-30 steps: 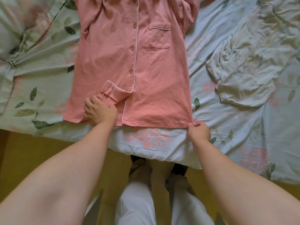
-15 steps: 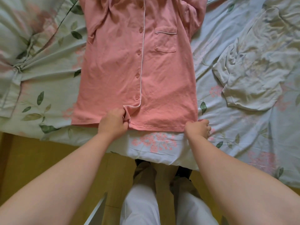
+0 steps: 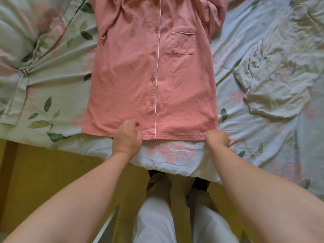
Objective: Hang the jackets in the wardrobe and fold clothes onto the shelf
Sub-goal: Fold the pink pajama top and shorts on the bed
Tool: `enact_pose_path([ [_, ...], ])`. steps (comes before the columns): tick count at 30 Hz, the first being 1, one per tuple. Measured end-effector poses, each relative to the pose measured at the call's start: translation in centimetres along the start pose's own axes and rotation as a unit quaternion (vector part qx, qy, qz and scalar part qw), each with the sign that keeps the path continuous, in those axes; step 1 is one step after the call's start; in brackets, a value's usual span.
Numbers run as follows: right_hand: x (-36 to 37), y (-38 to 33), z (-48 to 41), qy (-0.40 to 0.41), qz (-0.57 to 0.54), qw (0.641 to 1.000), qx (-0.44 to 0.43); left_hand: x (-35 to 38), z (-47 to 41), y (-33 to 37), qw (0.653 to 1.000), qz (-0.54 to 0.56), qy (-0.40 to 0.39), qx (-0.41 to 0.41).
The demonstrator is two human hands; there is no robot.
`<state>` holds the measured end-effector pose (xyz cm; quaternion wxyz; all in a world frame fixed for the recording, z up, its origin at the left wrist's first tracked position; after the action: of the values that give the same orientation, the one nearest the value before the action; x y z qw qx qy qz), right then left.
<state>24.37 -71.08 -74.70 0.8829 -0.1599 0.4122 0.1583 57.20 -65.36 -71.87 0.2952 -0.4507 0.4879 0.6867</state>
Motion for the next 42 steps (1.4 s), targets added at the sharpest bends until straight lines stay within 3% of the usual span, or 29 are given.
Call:
enact_pose_path([
  [2, 0.0, 0.3, -0.2, -0.004, -0.027, 1.000, -0.003, -1.7, -0.2, -2.3, 0.957, 0.061, 0.109, -0.262],
  [5, -0.2, 0.9, -0.5, -0.011, -0.069, 0.997, -0.016, -3.8, 0.9, -5.6, 0.810, 0.105, 0.214, -0.536],
  [8, -0.6, 1.4, -0.6, -0.022, -0.107, 0.994, -0.023, -2.8, 2.4, -10.8, 0.691, 0.189, 0.210, -0.665],
  [11, -0.9, 2.0, -0.6, -0.032, -0.173, 0.984, -0.004, -2.1, 2.8, -14.0, 0.605, 0.328, 0.248, -0.682],
  [15, -0.4, 3.1, -0.1, -0.118, -0.319, 0.935, 0.098, -2.4, 1.9, -15.2, 0.608, 0.398, 0.214, -0.653],
  [18, 0.3, 3.8, 0.4, -0.171, -0.358, 0.907, 0.138, -1.8, 1.8, -15.9, 0.608, 0.445, 0.154, -0.639],
  [28, -0.9, 4.9, 2.8, -0.161, -0.414, 0.879, 0.173, -2.9, 3.7, -15.4, 0.561, 0.517, 0.170, -0.624],
  [39, -2.7, 11.6, 5.7, -0.068, -0.355, 0.899, 0.247, -6.4, 10.5, -14.5, 0.518, 0.443, 0.204, -0.703],
  [42, -2.1, 12.5, 6.2, -0.039, -0.305, 0.917, 0.255, -5.8, 11.1, -15.4, 0.532, 0.405, 0.197, -0.717],
])
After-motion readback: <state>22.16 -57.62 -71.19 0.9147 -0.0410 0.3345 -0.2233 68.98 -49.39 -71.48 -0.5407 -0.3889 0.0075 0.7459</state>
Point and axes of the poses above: each hand's wrist, its own z-axis away from the middle knuckle, its own x-axis out of the palm, y = z × x, the point moved 5 cm from there along -z, towards the middle knuckle, and after that the axes turned 7 degrees about y, right-handed, at the moved point
